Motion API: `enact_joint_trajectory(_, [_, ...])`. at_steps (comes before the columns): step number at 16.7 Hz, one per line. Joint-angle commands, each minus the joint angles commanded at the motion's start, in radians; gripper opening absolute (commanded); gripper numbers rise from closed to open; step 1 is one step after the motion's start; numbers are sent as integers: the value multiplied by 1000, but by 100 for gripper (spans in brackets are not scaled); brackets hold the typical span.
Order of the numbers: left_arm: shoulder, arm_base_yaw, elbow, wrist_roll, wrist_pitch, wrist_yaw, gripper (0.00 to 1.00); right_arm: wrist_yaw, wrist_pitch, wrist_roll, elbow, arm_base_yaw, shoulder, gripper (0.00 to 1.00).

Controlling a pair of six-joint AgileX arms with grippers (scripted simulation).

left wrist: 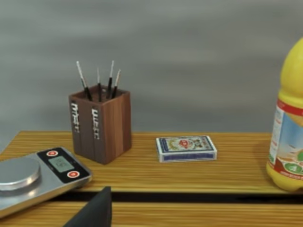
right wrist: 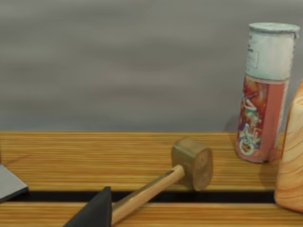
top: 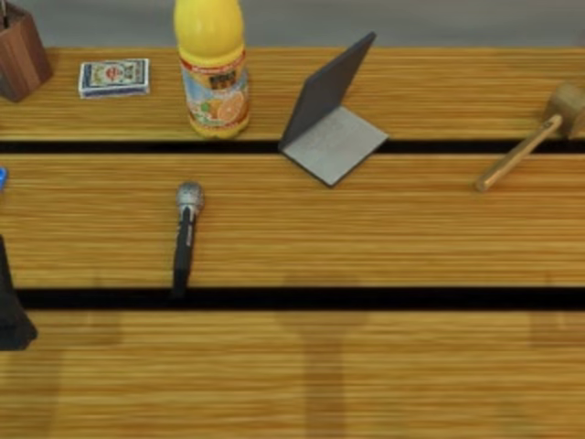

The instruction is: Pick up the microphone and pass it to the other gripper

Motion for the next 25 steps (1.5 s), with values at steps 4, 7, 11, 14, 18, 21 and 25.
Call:
enact_joint_trajectory(4, [30, -8, 30, -7, -18, 1, 100, 0, 0, 0, 0, 0, 0, 100])
enact_joint_trajectory(7, [155, -37, 145, -34, -89, 1, 100, 0, 0, 0, 0, 0, 0, 100])
enact_joint_trajectory(11, [470, -95, 387, -89, -241, -3, 100, 0, 0, 0, 0, 0, 0, 100])
enact_joint_trajectory(14, [792, -147, 598, -137, -385, -7, 100, 0, 0, 0, 0, 0, 0, 100])
enact_joint_trajectory(18, [1234, -221, 883, -203, -585, -11, 100, 0, 0, 0, 0, 0, 0, 100])
enact_joint_trajectory(21, [1510, -273, 1083, -249, -722, -12, 100, 0, 0, 0, 0, 0, 0, 100])
enact_joint_trajectory(25, [1809, -329, 1309, -300, -863, -13, 100, 0, 0, 0, 0, 0, 0, 100])
